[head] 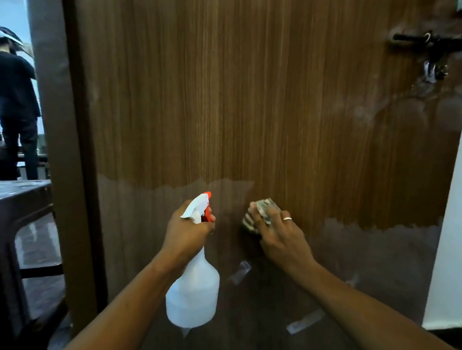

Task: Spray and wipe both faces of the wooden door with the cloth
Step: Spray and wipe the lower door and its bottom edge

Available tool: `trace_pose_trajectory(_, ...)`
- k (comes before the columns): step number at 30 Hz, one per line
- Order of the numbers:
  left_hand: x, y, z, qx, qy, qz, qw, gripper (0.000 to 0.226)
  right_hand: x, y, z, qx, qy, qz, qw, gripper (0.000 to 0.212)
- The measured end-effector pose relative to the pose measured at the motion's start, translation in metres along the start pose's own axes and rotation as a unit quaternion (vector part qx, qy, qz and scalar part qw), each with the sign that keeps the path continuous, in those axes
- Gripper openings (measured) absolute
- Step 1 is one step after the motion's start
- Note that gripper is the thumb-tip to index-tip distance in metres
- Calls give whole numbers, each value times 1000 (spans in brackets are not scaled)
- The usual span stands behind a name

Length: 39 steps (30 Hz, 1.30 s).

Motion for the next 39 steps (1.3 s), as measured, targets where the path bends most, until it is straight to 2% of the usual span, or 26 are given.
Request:
trace_pose_trajectory(3,0,-21,2,4,-11,-17,1000,41,18,-11,-9,-3,131,-29,991,72)
trace_pose_trajectory(5,3,-36,2,0,-10,-29,1000,41,47,-24,13,9,178,-64,982,67)
trace_pose_trajectory(8,4,-55,3,1,-5,-45,999,44,88,-31,62,91,163,-39,982,54)
trace_pose_trajectory(11,1,-68,5,9,-13,-63,998,52,80,-18,90,118,97,-5,988,70)
trace_pose_trajectory(13,-3,-75,8,3,-26,-75,997,51,52,-3,79,104,78,39,991,64)
trace_pose_trajectory(15,-4,-79,10,-4,-35,-79,996,47,32,0,56,93,144,20,985,56)
trace_pose_trajectory(17,-4,-84,10,-7,-41,-83,996,48,42,-7,47,84,223,-26,971,64)
trace_pose_trajectory(19,-1,-89,12,-14,-44,-86,995,50,74,-17,61,87,254,-72,961,70)
trace_pose_trajectory(20,0,-91,12,-21,-44,-83,995,49,90,-21,77,98,258,-68,959,64)
trace_pose_trajectory(21,2,-93,12,-26,-40,-79,996,47,104,-23,94,139,234,-63,960,57)
trace_pose_trajectory(23,4,-98,14,-27,-32,-70,997,46,116,-17,126,174,168,-44,969,59)
trace_pose_trajectory(26,5,-109,21,-44,-42,-76,995,48,92,4,146,152,58,11,987,76)
trace_pose_trajectory(28,4,-114,27,-41,-42,-72,996,46,65,13,137,124,20,33,992,77)
trace_pose_trajectory(30,4,-117,31,-14,-38,-67,997,47,56,12,117,101,60,7,993,68)
trace_pose_trajectory(31,4,-119,32,-5,-37,-71,997,49,61,10,110,129,113,10,985,63)
trace_pose_trajectory(34,5,-126,35,-6,-39,-86,996,54,104,2,124,122,183,-18,975,54)
trace_pose_trajectory(35,5,-128,36,-9,-40,-83,996,55,120,-4,139,134,181,-31,974,55)
trace_pose_trajectory(39,4,-138,41,-20,-48,-76,996,59,139,5,187,78,49,-27,995,72)
Point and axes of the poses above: each hand's wrist, its own x-axis towards the middle knuckle, its own y-axis out of the palm, z = x × y, the point moved 3 cm from there along x, towards the middle knuckle, and after that the axes turned 3 degrees about z, right-handed, at the moved point
